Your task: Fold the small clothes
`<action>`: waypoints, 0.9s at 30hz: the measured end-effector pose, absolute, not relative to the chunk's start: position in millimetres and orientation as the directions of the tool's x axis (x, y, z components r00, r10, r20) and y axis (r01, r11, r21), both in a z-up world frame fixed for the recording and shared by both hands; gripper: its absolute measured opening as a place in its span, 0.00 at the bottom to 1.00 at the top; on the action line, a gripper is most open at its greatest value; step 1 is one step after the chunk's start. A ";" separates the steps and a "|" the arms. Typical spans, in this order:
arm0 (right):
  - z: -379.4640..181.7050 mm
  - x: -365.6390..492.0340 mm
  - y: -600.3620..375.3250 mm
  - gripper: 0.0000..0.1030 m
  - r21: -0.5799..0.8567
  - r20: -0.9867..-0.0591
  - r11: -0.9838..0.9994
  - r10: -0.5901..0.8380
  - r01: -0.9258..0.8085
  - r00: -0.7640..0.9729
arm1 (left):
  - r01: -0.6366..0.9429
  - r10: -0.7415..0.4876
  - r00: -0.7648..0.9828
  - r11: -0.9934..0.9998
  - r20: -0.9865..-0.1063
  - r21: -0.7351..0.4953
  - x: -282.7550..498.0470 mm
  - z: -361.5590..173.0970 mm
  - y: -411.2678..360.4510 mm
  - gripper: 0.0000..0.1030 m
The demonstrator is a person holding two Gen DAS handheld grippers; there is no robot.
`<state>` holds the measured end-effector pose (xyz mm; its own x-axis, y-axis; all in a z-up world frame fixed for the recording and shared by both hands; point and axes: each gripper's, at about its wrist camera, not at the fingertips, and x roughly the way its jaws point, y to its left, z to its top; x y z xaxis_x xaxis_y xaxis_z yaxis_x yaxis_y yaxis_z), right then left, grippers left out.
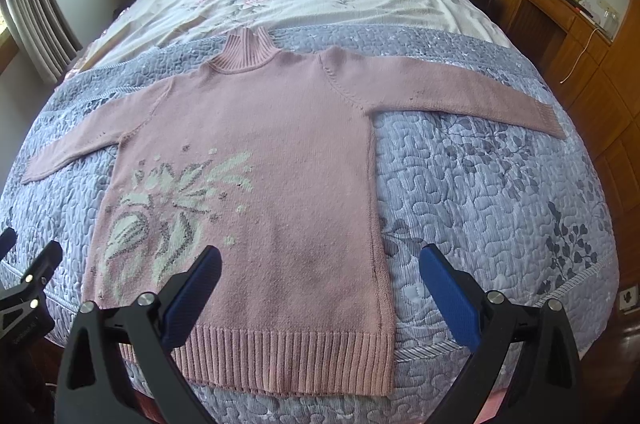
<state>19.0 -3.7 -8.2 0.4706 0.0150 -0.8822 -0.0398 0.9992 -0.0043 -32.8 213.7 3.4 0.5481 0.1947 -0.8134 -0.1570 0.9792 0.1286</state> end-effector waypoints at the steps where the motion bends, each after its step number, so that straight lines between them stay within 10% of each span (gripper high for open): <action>1: -8.4 18.9 -3.4 0.96 -0.005 -0.883 0.999 0.014 -0.039 0.470 | -0.158 0.195 0.549 0.979 -0.813 0.128 -33.1 3.6 213.6 0.97; 27: -7.9 22.8 -4.4 0.96 0.070 -0.859 0.996 0.091 -0.060 0.504 | -0.196 0.265 0.514 0.962 -0.816 0.188 -28.1 -3.3 218.3 0.97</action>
<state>22.8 -4.4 -7.9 0.5039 0.0911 -0.8589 -0.0603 0.9957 0.0702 -28.1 218.3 -3.3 0.5139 0.2646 -0.8160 -0.1963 0.9623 0.1884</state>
